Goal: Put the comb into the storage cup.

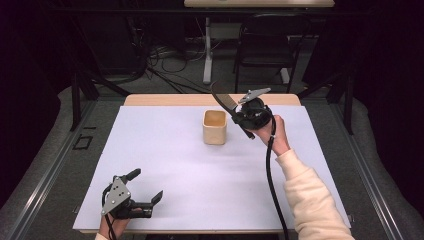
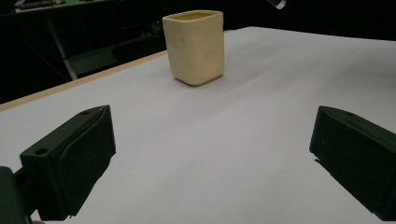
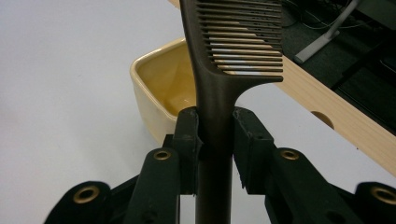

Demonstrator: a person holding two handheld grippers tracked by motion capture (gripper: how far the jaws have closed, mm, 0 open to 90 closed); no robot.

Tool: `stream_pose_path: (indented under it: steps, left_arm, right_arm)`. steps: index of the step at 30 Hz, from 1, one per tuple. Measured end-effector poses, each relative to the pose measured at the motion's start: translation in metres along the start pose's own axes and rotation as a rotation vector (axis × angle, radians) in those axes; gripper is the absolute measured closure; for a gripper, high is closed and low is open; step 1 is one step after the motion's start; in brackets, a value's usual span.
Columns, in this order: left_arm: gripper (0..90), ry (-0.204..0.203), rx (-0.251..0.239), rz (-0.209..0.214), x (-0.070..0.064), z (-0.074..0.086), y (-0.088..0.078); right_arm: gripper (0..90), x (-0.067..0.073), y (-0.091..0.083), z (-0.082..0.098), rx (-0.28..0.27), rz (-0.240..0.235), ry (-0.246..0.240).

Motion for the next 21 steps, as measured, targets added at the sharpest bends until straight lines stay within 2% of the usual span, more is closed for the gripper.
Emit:
stream_pose_path:
  steps: [21]
  left_arm:
    - [0.3,0.004,0.004,0.007,-0.001,0.000,0.000]
  right_arm:
    - [72.6,0.001,0.010,-0.023,-0.046,-0.015,0.012]
Point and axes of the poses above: each handheld gripper's, and its own axes: y roughly forward along the jaws, z roughly out of its underside, x roughly to its left, the point moved 10 cm from there along y, roughly forward along the jaws, and after that the axes turned 11 degrees about -z, right-handed, at the moved point
